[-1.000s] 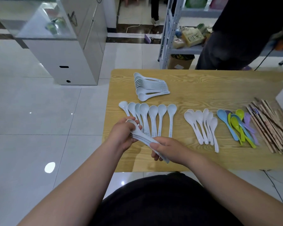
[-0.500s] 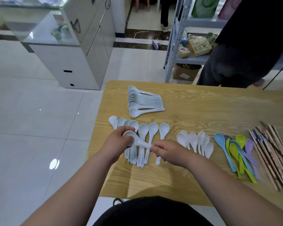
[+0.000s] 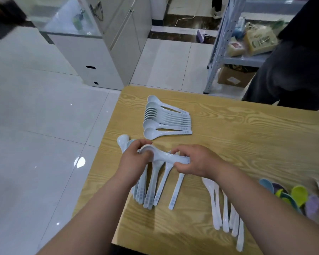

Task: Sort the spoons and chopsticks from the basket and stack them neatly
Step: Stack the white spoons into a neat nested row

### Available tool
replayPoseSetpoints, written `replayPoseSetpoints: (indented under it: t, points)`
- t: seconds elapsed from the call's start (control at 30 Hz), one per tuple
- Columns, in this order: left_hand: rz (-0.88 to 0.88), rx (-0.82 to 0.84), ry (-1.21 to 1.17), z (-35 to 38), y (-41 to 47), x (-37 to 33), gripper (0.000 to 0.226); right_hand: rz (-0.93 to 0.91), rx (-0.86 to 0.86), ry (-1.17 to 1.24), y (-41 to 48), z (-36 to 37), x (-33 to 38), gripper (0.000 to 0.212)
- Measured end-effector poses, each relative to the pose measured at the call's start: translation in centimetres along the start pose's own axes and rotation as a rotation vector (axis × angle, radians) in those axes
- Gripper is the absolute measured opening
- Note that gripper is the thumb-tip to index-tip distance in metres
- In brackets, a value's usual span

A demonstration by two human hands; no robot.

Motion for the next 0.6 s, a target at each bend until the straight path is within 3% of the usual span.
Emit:
replayPoseSetpoints:
  t: [0.1,0.23,0.43,0.6]
  points:
    - [0.0,-0.027,-0.009,0.3,2.2,0.0,0.034,-0.032,0.019,-0.108,1.8,-0.5,0.0,0.042]
    - [0.058,-0.007,0.027,1.1,5.6,-0.5,0.031,-0.057,-0.052,-0.237,4.9,-1.0,-0.7,0.043]
    - [0.303,0.022,0.242,2.0,10.3,-2.2,0.026,-0.086,-0.224,-0.299,8.2,0.0,-2.9,0.041]
    - [0.505,0.115,0.477,3.1,12.3,-2.1,0.018,-0.304,-0.43,-0.376,8.5,1.1,-3.3,0.037]
Point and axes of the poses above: each hand's wrist, its own y-axis towards the middle knuckle, its own z-axis out of the palm, x = y × z, the point moved 8 cm from there along y, towards the middle knuckle, and after that the axes turned 9 degrees about -x, right-handed, at the moved point
